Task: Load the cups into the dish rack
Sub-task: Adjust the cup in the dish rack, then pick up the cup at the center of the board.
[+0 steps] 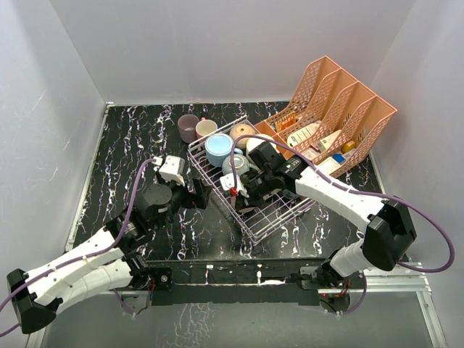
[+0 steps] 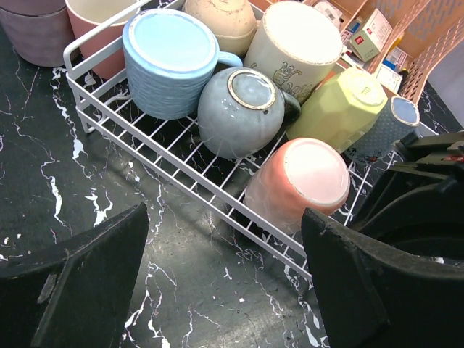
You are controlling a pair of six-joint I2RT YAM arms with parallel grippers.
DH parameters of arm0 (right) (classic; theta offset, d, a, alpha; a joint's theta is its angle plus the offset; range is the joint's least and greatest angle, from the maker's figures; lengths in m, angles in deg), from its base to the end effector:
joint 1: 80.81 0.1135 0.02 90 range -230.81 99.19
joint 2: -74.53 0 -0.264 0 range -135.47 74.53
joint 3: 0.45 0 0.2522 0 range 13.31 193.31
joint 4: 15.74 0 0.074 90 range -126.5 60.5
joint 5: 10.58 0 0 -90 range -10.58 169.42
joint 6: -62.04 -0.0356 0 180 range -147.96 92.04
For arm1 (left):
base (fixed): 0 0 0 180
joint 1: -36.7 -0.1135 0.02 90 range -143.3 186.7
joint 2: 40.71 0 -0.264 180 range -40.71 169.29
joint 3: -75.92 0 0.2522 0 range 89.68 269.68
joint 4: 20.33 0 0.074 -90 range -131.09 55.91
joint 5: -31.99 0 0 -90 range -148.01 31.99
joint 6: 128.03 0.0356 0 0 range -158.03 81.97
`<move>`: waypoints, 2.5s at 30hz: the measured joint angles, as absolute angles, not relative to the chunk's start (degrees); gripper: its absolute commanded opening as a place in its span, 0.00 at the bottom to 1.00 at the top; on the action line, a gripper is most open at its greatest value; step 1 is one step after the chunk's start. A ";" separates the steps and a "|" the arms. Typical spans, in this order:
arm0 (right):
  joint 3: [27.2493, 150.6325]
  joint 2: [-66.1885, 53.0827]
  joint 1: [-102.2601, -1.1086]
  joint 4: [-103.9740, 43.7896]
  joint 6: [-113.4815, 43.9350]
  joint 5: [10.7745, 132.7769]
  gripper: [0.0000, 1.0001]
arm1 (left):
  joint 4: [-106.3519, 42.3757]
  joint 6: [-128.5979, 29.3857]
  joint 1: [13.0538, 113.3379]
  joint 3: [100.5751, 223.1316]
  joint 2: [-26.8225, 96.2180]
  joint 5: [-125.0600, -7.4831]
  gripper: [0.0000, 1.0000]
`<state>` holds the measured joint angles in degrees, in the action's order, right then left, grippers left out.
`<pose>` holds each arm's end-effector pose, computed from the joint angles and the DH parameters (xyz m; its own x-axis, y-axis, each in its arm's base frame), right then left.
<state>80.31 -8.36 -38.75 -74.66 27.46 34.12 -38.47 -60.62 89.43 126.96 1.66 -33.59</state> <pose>0.1963 0.2112 0.2794 0.2296 -0.5729 -0.7868 -0.9473 -0.3171 -0.0455 0.1203 -0.1337 0.3119 -0.2755 -0.2156 -0.9368 0.4027 0.8590 -0.3161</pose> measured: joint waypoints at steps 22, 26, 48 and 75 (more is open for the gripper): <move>80.27 -9.74 -38.49 -68.70 17.91 51.32 0.08 | -38.93 -61.03 89.43 126.98 0.31 -33.34 0.84; 80.27 -9.74 -38.44 -68.52 16.57 53.37 0.08 | -38.95 -61.05 89.43 126.98 0.11 -33.32 0.84; 84.44 -9.96 -42.29 -72.65 13.80 39.25 0.22 | -39.00 -61.18 89.43 126.98 0.07 -33.32 0.84; 74.23 3.59 -62.48 -68.09 12.05 16.72 0.25 | -37.60 -61.16 89.43 128.32 5.84 -34.79 0.84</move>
<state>74.23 3.59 -62.48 -68.09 12.05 16.72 -37.60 -61.16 89.43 128.32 5.84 -34.79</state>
